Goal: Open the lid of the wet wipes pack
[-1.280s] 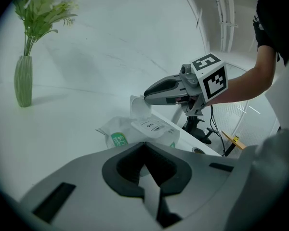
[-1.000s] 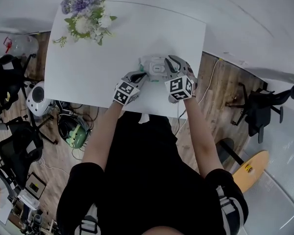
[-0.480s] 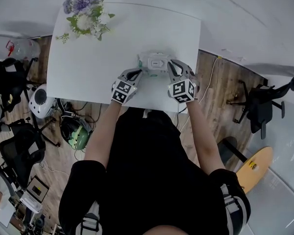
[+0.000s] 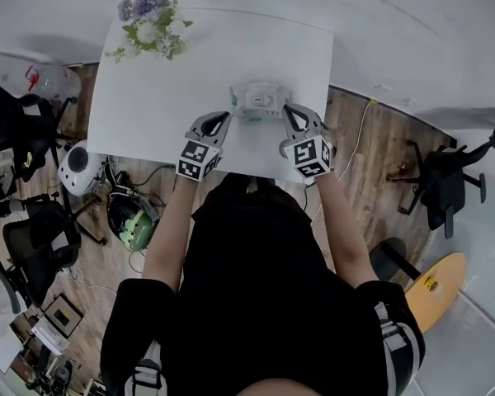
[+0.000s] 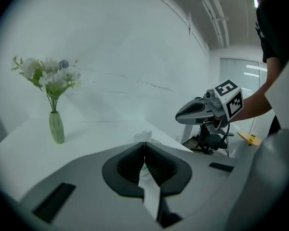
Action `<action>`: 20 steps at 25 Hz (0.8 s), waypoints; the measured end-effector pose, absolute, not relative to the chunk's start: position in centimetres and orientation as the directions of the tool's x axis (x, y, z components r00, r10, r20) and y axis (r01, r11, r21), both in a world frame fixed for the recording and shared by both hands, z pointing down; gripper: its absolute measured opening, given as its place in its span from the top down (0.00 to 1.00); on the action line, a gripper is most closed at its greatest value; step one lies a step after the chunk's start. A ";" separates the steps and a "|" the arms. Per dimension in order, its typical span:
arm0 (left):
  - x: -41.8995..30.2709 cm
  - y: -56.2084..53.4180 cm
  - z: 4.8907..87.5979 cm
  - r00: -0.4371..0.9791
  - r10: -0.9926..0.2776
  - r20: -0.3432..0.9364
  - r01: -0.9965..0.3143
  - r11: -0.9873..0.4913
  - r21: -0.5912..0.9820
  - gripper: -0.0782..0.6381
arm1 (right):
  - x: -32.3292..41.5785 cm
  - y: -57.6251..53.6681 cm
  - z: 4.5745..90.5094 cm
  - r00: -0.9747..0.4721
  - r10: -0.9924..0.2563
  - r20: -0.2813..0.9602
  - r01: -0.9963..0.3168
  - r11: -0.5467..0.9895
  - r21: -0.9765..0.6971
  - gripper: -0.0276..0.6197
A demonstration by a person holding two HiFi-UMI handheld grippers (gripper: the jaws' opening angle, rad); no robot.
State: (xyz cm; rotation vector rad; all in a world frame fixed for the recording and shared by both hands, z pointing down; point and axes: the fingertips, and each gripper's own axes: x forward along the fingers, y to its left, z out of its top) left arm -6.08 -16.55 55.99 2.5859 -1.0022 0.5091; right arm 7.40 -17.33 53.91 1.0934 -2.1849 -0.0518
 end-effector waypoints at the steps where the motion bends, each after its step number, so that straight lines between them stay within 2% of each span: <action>1: -6.2 -16.1 55.2 0.685 -0.587 0.432 -0.696 -0.703 0.148 0.86 | 7.5 -16.9 53.5 -0.415 -0.722 0.554 -0.694 0.645 0.321 0.93; 10: -5.7 -12.3 50.6 0.639 -0.663 0.390 -0.750 -0.649 0.125 0.86 | 11.0 -12.3 52.3 -0.427 -0.718 0.549 -0.733 0.631 0.255 0.93; 20: -4.0 -8.4 48.7 0.611 -0.691 0.385 -0.773 -0.627 0.100 0.86 | 13.7 -7.8 51.2 -0.482 -0.711 0.513 -0.740 0.643 0.195 0.93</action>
